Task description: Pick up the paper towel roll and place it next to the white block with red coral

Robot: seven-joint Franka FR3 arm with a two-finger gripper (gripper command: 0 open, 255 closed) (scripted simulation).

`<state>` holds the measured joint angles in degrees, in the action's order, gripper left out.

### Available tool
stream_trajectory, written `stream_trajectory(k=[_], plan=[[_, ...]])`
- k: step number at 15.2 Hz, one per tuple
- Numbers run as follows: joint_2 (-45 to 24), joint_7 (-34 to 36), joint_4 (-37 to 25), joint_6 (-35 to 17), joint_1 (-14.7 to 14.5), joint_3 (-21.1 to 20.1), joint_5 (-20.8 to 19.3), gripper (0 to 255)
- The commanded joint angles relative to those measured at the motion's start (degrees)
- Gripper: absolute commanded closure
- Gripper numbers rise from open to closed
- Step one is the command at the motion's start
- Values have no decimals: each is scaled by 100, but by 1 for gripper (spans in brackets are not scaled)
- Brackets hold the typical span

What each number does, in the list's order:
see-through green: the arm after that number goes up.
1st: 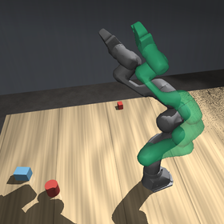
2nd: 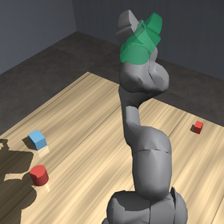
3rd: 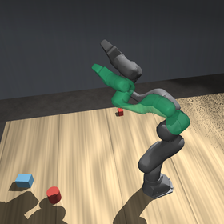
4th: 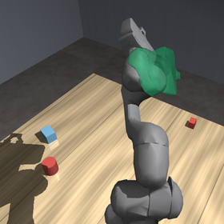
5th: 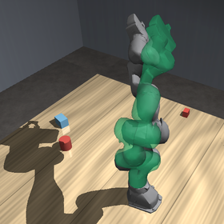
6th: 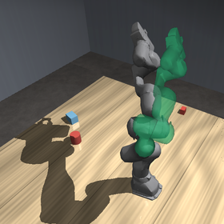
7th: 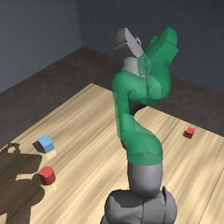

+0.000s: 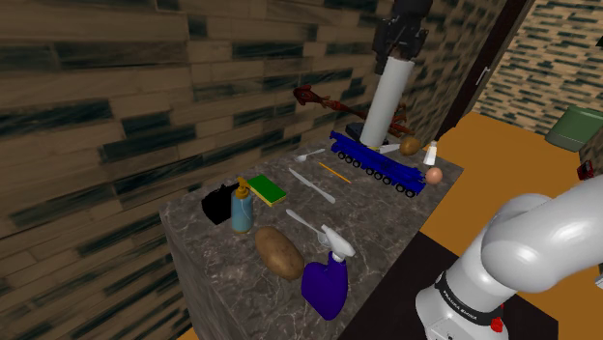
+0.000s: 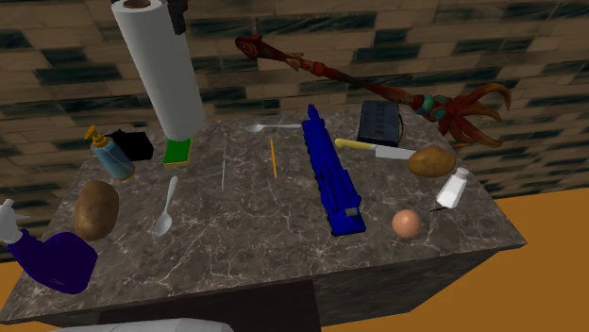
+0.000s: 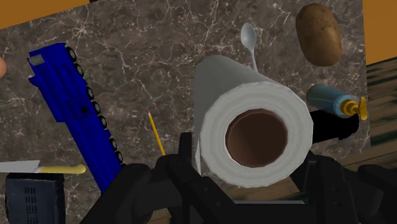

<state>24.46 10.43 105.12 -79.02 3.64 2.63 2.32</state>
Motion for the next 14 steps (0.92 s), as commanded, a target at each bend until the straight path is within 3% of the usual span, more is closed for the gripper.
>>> stream_trajectory(k=[1, 14], plan=[[-118, 292, -82, -47, -85, -203, 98, 255], [-1359, 2107, -1287, -222, -653, -1443, 375, 255]])
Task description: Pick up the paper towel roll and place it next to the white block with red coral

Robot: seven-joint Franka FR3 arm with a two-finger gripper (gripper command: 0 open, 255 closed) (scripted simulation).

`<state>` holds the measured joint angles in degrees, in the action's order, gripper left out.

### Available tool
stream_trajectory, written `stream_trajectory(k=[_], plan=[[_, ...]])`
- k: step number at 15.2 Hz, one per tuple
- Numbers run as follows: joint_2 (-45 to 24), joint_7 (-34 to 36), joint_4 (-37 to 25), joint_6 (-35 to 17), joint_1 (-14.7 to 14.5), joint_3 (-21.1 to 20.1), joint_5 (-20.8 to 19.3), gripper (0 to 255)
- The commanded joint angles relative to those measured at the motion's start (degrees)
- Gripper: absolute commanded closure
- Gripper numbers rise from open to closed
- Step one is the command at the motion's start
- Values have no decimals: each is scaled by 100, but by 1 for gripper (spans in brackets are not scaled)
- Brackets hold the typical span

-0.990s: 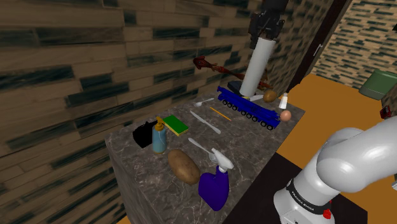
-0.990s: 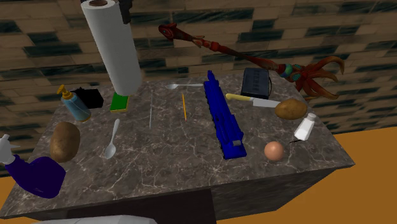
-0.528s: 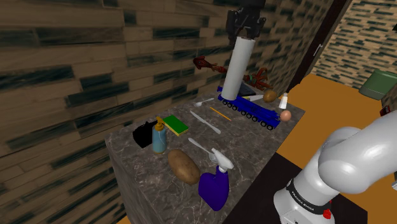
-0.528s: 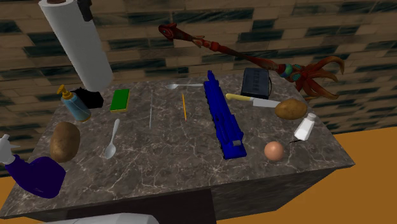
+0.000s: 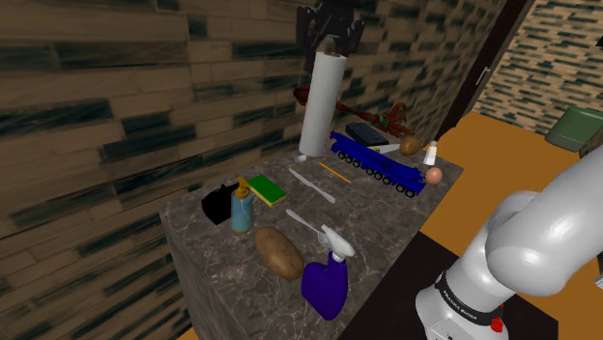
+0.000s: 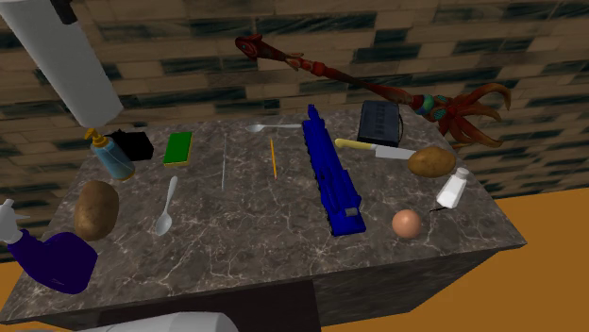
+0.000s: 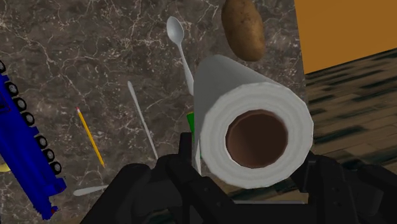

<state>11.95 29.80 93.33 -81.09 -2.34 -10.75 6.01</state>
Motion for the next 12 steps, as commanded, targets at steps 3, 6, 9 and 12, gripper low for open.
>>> stream_trajectory(k=[3, 6, 9, 12], plan=[[-549, 601, -582, -8, -212, -372, -53, 255], [-1061, 1038, -1154, 39, -400, -628, -176, 255], [-1656, 1480, -1857, 148, -639, -863, -373, 255], [-2365, 1914, -2752, 357, -968, -1059, -654, 255]])
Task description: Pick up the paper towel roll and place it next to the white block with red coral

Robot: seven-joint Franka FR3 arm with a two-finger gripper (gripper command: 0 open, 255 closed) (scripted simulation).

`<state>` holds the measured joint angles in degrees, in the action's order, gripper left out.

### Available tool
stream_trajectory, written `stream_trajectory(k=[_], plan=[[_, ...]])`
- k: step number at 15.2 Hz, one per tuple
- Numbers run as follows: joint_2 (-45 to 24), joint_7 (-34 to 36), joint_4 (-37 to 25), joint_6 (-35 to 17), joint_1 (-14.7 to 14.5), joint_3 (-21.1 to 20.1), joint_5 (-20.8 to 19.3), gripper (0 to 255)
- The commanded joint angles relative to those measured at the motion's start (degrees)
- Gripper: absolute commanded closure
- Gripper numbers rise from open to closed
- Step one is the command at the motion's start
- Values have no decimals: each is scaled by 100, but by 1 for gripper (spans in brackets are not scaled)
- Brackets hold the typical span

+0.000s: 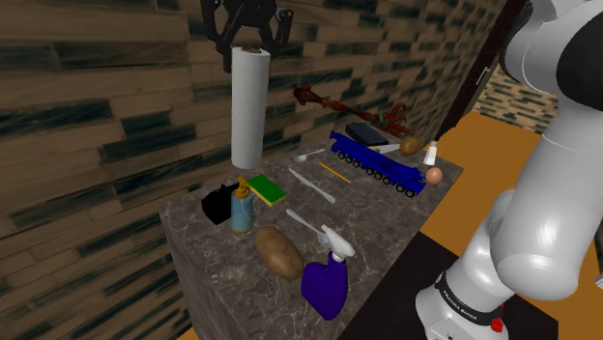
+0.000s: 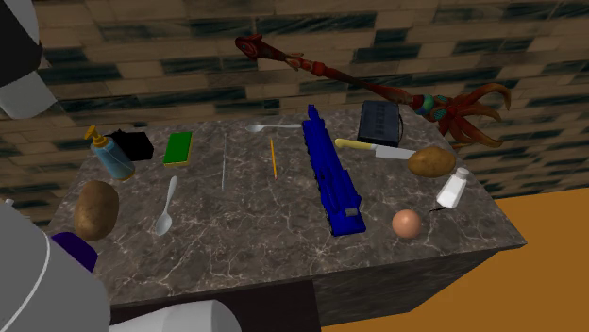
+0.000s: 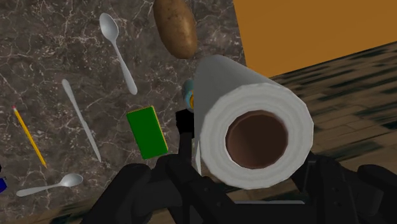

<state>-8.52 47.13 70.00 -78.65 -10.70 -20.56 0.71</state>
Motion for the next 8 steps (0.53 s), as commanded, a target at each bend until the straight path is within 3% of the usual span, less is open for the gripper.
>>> stream_trajectory(k=[1, 2, 8], plan=[[-588, 321, -784, 216, -272, -130, -238, 255], [-867, 447, -1173, 336, -425, -168, -356, 255], [-472, 353, -118, -341, -272, -130, -193, 255]])
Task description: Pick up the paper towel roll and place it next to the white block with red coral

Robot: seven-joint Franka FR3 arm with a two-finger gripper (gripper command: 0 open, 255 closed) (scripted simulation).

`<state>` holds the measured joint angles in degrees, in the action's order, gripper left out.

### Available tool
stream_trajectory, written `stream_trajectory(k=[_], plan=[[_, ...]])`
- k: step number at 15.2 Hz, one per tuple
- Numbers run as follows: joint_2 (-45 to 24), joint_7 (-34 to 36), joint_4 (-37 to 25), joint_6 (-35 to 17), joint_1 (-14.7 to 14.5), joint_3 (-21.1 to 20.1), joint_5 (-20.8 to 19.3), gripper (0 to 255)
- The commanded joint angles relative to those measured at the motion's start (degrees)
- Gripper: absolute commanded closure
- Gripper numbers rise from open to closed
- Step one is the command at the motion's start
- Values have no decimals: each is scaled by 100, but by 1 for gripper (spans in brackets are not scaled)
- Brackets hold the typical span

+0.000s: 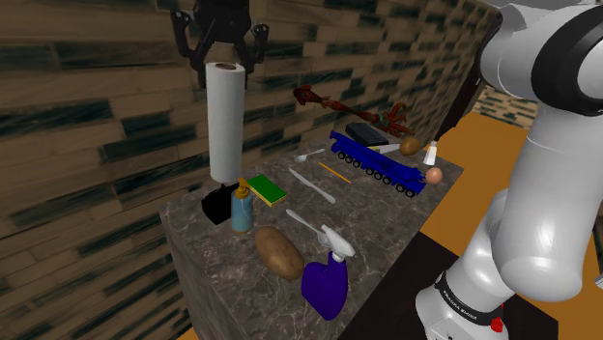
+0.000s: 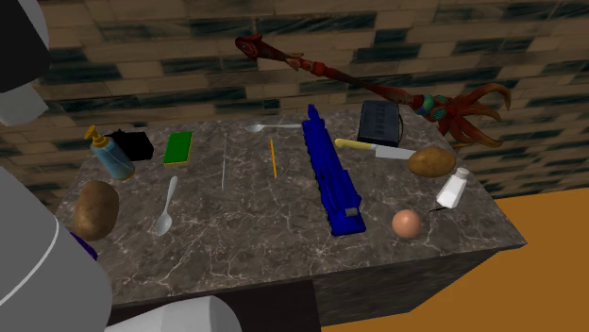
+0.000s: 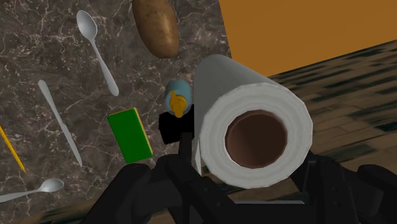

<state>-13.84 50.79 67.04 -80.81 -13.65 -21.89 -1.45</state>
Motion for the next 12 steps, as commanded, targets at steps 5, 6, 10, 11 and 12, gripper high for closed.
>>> stream_trajectory(k=[5, 6, 10, 11, 12], plan=[[275, -76, 868, -611, 99, 22, 107, 255], [309, -87, 993, -703, 111, 25, 121, 255], [422, -127, 1454, -1056, 147, 36, 164, 255], [445, -136, 1561, -1142, 154, 39, 173, 255], [466, -144, 1666, -1227, 161, 41, 181, 255]])
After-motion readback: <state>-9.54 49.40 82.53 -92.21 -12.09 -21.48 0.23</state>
